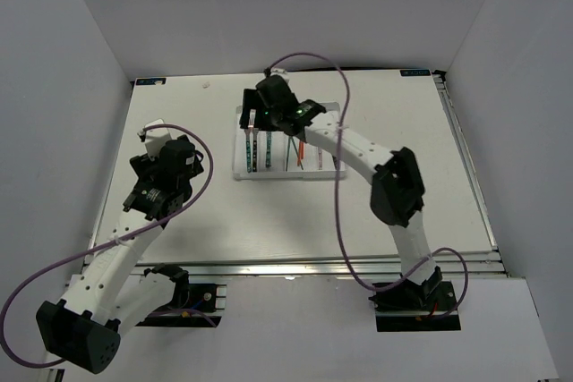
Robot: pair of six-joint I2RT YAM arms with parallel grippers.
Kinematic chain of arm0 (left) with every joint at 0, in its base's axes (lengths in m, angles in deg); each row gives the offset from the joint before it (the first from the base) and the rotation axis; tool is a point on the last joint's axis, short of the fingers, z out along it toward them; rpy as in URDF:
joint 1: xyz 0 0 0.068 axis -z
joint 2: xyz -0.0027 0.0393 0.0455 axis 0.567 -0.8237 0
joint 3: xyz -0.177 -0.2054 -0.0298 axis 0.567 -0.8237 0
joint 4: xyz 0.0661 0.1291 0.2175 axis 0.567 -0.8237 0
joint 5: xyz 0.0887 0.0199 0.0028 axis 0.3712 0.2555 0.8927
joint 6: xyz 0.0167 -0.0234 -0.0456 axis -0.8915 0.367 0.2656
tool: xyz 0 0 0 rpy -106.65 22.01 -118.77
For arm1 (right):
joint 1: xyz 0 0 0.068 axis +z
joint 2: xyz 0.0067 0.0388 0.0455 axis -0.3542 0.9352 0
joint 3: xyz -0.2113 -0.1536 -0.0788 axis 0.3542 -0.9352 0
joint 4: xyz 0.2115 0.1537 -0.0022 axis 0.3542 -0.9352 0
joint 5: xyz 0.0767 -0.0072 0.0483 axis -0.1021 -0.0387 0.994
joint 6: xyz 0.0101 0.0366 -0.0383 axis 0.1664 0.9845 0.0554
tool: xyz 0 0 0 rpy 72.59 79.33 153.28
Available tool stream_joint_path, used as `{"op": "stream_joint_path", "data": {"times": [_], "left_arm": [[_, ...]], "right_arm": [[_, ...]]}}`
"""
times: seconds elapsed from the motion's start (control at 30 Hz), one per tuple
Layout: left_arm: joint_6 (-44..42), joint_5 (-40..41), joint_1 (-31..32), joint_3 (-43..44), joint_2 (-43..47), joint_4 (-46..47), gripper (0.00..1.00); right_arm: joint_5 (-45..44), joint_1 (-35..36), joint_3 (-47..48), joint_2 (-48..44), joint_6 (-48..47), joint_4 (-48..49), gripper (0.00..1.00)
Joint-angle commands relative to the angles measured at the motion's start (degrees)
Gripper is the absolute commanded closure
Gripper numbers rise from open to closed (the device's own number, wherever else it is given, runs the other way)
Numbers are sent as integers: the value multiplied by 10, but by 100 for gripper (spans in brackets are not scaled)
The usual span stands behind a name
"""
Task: Sort the eating utensils into containers
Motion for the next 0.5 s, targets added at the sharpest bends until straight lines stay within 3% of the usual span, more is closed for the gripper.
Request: {"op": "stream_joint_path", "data": {"times": [0.0, 0.23, 0.47], "left_arm": [[7, 31, -9, 11, 20, 1, 2], [-12, 45, -34, 47, 30, -6, 2], [-16, 96, -36, 48, 56, -2, 2]], "right_arm": [[-43, 0, -60, -144, -40, 29, 11], [-226, -2, -343, -447, -172, 16, 11], [-338, -6, -518, -700, -189, -71, 11]]}}
